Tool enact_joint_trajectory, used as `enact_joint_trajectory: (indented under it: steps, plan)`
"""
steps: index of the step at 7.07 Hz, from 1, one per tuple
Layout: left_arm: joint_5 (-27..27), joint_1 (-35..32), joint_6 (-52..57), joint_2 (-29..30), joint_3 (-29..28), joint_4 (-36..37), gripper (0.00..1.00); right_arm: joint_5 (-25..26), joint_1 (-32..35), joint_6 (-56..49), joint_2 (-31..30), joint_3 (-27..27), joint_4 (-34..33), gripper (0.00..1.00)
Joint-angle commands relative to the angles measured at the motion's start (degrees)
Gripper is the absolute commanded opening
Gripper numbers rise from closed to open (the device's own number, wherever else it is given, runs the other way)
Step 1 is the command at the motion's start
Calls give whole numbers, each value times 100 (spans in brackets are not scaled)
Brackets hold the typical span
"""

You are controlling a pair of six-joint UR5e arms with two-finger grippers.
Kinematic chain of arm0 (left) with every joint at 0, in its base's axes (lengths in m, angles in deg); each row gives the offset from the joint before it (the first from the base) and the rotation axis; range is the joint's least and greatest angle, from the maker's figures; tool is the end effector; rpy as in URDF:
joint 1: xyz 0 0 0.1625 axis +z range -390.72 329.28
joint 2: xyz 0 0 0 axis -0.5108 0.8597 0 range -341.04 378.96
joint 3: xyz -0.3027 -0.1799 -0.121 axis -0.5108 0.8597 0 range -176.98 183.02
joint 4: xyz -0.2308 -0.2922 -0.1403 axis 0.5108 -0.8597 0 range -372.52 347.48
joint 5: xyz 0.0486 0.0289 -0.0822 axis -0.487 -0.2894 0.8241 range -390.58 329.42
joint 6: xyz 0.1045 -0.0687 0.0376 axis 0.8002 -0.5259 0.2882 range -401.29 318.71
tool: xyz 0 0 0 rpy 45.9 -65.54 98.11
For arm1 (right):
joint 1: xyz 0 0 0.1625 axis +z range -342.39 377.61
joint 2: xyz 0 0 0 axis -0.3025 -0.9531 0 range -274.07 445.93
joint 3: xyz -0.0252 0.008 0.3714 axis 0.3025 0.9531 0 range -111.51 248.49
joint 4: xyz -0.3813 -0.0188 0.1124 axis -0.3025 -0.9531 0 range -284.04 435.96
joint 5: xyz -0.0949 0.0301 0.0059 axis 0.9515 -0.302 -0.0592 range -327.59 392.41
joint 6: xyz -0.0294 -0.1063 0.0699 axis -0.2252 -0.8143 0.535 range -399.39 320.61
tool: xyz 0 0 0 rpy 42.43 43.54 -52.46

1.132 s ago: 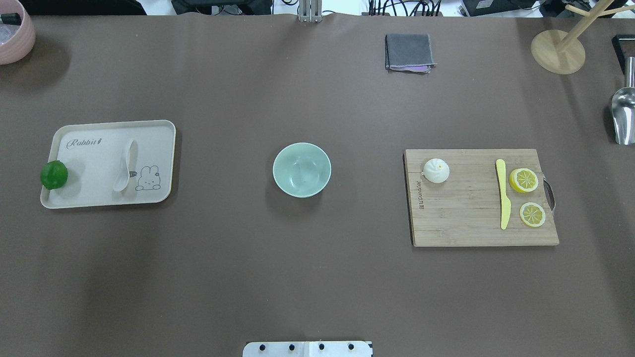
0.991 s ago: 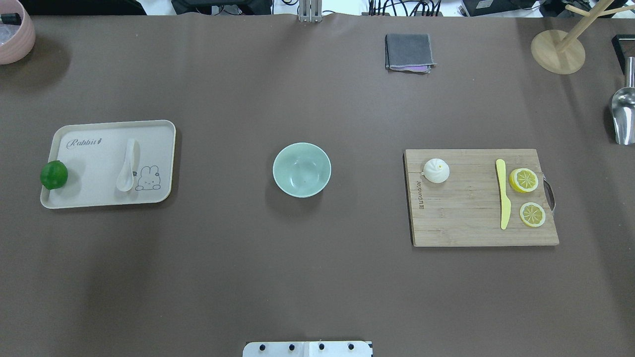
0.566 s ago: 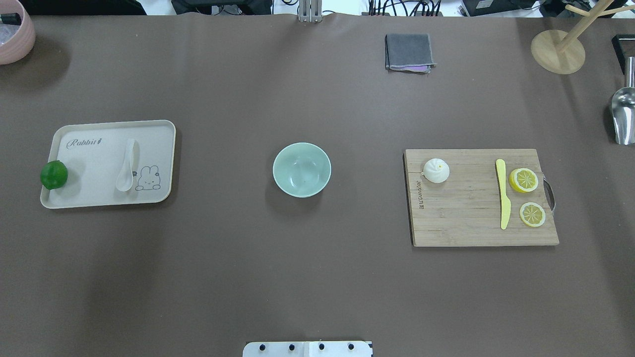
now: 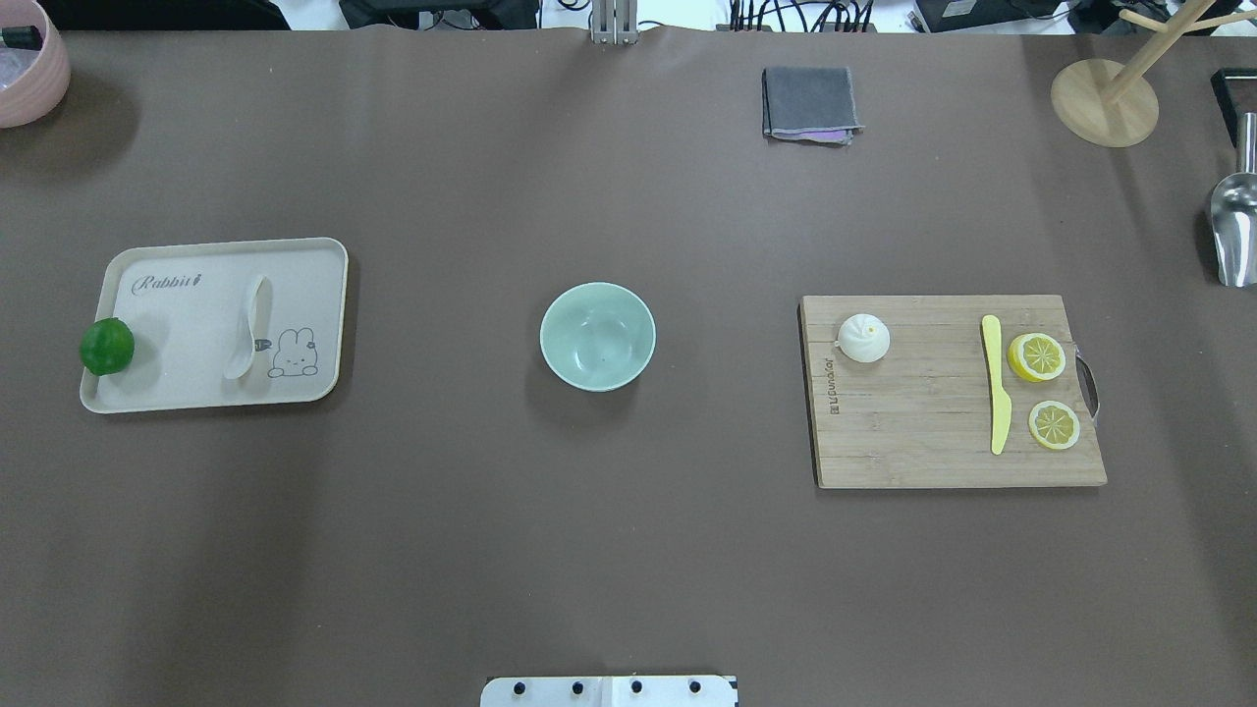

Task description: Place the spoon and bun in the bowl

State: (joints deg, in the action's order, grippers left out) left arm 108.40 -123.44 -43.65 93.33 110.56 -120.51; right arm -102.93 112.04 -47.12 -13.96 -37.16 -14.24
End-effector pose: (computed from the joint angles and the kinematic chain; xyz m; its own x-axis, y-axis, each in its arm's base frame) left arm -0.0537 -0.3953 0.5552 0.6653 0.1865 -0.7229 0.0721 0.9477 0.3109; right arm 0.0725 -0.4130 0.5733 0.7101 -0.1478 0.6885 0.0188 0.9814 0.1913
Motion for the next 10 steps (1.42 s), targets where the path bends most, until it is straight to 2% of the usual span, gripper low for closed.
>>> enact_joint_trajectory:
  steps: [1,3,10]
  plan:
    - [6,17,-2,-116,13,-98,97,-27,-4,-26,-4,0,2,100]
    - [49,17,15,-247,-13,-432,97,-54,-56,-26,22,0,-7,100]
    - [58,35,-28,-406,-128,-802,98,-300,-136,18,22,0,2,100]
